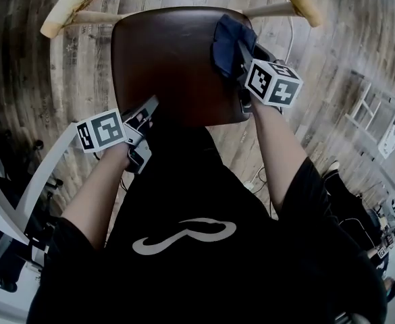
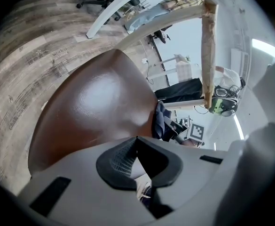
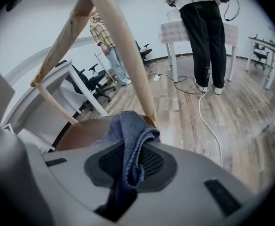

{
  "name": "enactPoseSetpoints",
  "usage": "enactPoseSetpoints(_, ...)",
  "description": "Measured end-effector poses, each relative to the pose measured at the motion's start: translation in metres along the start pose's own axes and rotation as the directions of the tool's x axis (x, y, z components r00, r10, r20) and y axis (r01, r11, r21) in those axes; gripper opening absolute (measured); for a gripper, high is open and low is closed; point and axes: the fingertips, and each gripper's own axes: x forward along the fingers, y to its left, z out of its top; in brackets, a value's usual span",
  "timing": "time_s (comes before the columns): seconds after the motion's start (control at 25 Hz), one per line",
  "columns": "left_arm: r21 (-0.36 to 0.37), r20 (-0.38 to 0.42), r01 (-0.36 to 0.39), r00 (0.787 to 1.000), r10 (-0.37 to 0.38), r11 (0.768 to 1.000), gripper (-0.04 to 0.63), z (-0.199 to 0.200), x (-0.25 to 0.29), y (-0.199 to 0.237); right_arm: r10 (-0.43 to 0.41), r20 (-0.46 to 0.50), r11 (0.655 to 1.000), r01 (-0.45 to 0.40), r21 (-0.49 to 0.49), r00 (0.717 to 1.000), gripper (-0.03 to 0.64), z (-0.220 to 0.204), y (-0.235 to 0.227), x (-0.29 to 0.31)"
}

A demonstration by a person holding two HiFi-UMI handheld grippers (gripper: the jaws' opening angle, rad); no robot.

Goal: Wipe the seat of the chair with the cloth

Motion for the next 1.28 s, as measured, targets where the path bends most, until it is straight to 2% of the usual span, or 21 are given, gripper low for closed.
enactPoseSetpoints(0.16, -0.001, -0.003, 0.002, 1.000, -0.002, 1.000, 0.012, -0.004, 0.008, -0.004, -0.022, 0.008, 1.000, 0.022, 0.007, 1.000, 0.054, -0.001, -0.018, -0.006)
enactPoseSetpoints(0.48, -0.005, -0.009, 0.015, 1.000, -0.015, 1.000, 0.012, -0.013, 0.017, -0.002, 0.002, 0.031, 1.000, -0.003, 0.018, 1.000, 0.054, -0.002, -0.019, -0.005)
enactPoseSetpoints(0.76, -0.021, 0.037, 0.019, 0.999, -0.018, 1.000, 0.012, -0.004, 0.003, 0.006, -0.029, 0.081, 0.999, 0.026, 0.041, 0.996, 0.054, 0.000, -0.017, -0.015)
enactPoseSetpoints(1.0, -0.028, 0.074, 0.003, 0.997, -0.001, 1.000, 0.012, 0.008, -0.023, 0.023, -0.038, 0.135, 0.999, 0.033, 0.038, 0.990, 0.054, 0.013, 0.014, -0.027)
enactPoseSetpoints(1.28, -0.033, 0.086, -0.019, 0.996, 0.022, 0.999, 0.012, 0.008, -0.064, 0.051, 0.047, 0.192, 0.997, -0.057, 0.050, 0.980, 0.054, 0.022, 0.090, -0.029)
